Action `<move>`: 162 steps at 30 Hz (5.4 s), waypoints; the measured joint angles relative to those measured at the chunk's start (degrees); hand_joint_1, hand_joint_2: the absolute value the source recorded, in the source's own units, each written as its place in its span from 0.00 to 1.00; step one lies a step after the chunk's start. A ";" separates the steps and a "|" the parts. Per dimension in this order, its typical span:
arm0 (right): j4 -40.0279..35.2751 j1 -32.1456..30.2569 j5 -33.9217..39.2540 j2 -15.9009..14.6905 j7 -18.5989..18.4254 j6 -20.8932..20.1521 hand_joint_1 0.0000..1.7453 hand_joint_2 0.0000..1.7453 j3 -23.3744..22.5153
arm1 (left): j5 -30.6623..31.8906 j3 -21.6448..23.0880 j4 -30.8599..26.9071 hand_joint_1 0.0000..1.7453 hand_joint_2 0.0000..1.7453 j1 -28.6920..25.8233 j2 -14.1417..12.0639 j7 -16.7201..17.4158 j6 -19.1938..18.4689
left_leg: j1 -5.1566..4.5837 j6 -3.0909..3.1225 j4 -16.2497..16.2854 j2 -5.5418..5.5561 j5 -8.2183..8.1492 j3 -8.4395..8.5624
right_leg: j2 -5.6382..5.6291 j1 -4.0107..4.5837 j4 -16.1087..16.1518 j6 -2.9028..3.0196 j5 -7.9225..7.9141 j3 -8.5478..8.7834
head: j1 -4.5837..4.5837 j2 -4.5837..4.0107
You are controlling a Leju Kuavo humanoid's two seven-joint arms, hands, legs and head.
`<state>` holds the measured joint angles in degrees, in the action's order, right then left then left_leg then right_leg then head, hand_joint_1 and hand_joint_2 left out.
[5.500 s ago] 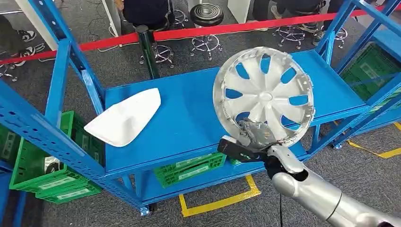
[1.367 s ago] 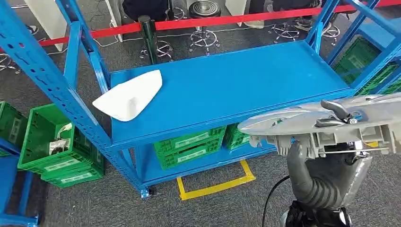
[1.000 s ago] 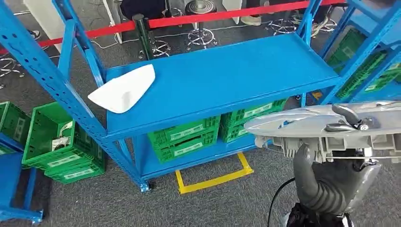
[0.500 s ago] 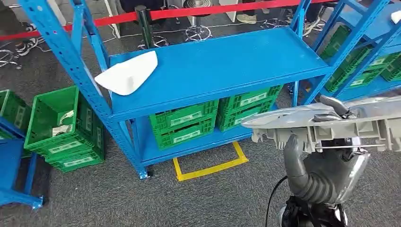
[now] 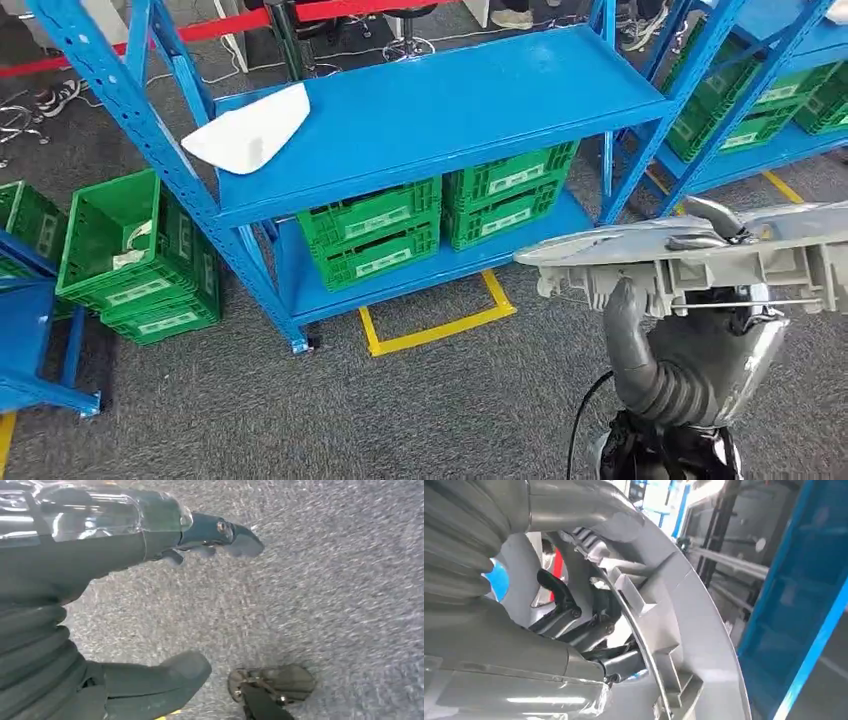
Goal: Take the parts from the cabinet and place them on the table.
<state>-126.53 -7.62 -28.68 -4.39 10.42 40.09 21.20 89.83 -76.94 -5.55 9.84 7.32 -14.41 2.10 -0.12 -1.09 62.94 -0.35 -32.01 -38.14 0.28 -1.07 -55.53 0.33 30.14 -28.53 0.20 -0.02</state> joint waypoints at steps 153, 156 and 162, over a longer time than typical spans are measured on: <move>8.55 9.91 6.82 0.74 3.32 -0.11 1.00 1.00 12.13 | -1.44 -8.39 -0.02 0.00 1.00 -0.08 0.96 -2.68 3.21 | -0.66 1.25 -0.39 0.50 0.34 2.61 | -1.35 1.47 1.71 1.95 -2.15 -0.13 | 2.93 0.00; 8.53 9.63 6.49 0.68 3.22 -0.11 1.00 1.00 12.31 | -0.94 -8.50 -0.02 0.00 1.00 0.01 1.01 -1.79 3.21 | 0.66 -0.17 10.45 0.31 -4.11 -2.74 | 1.13 1.39 1.64 1.76 -1.93 -0.22 | 2.14 0.00; 7.89 9.54 6.30 0.68 3.26 -0.07 1.00 1.00 12.33 | -0.11 -8.66 -0.02 0.00 1.00 -0.07 0.98 -0.74 3.15 | 1.77 -0.52 -4.86 -5.13 2.92 5.99 | 4.90 0.81 -0.81 -0.93 0.23 -0.50 | 1.55 0.00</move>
<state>-118.64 1.92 -22.38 -3.72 13.68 40.02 33.53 89.72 -85.59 -5.57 9.76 8.31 -15.15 5.25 1.65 -1.61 58.09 -5.49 -29.08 -32.14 5.18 -0.26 -56.34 -0.60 30.37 -29.03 1.75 -0.02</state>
